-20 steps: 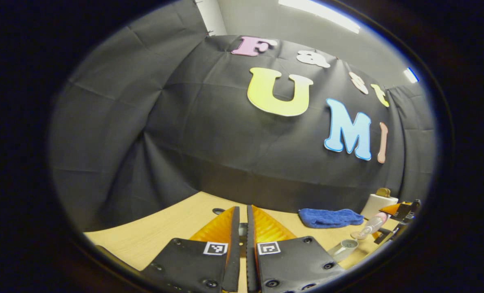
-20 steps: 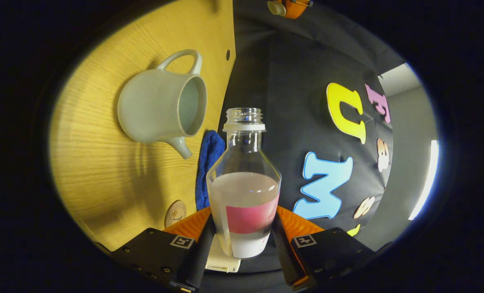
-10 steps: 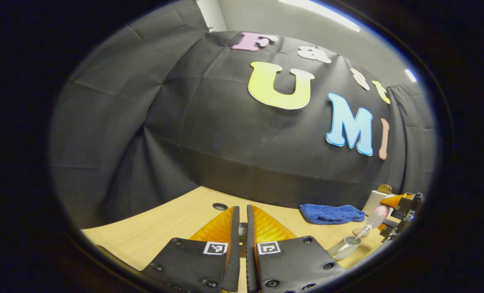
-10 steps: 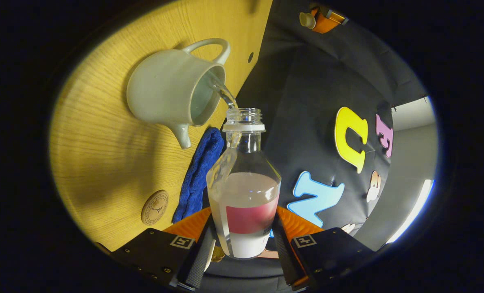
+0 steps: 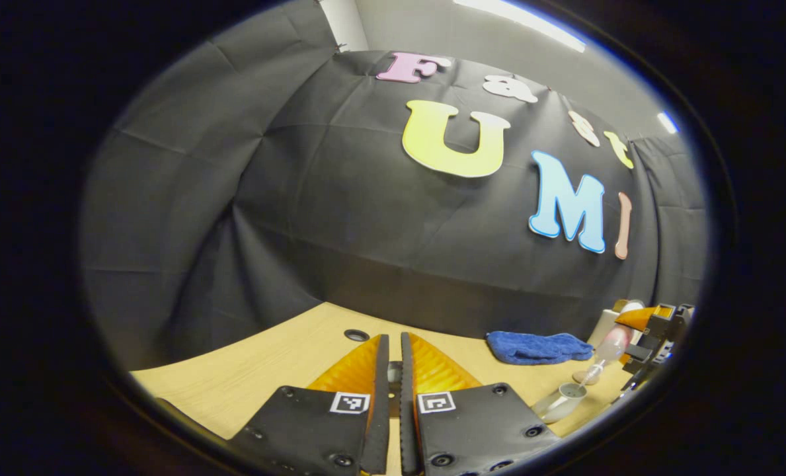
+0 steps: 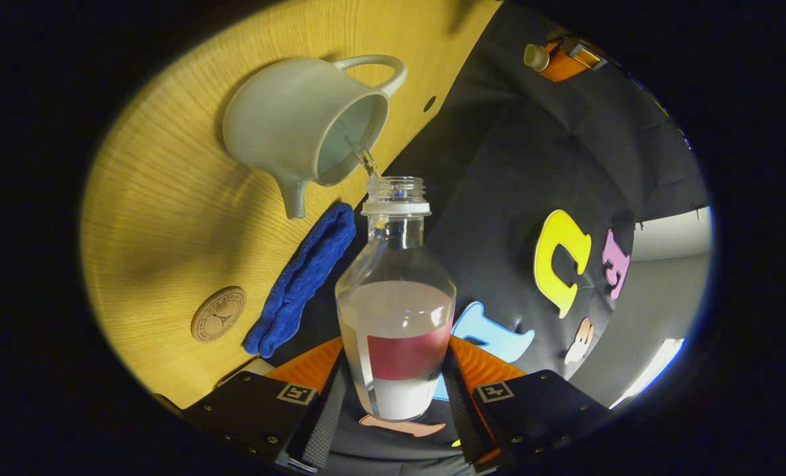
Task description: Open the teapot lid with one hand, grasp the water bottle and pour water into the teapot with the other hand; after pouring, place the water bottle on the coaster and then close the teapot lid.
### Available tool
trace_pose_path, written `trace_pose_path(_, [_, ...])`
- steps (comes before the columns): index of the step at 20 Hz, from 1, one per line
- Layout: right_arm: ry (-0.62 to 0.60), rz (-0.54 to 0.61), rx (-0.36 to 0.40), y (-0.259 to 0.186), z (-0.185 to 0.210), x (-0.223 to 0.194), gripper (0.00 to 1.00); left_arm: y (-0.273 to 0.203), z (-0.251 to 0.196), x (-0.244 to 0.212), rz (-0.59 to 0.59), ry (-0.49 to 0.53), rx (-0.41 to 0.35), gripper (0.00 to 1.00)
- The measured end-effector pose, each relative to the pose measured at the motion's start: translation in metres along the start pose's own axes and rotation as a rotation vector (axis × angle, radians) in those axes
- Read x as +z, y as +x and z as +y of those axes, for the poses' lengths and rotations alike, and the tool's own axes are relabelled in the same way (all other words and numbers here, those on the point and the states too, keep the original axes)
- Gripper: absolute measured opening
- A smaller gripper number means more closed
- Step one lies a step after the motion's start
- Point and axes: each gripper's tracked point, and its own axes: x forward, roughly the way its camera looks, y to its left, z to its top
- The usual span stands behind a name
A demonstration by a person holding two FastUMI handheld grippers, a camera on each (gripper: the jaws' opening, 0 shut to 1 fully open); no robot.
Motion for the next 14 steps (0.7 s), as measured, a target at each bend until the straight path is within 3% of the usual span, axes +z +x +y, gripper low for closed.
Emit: trace_pose_path(14, [-0.123,-0.06,-0.071,0.002,-0.021,0.007,0.72,0.003,-0.003,-0.005,0.015,0.013,-0.008,0.13])
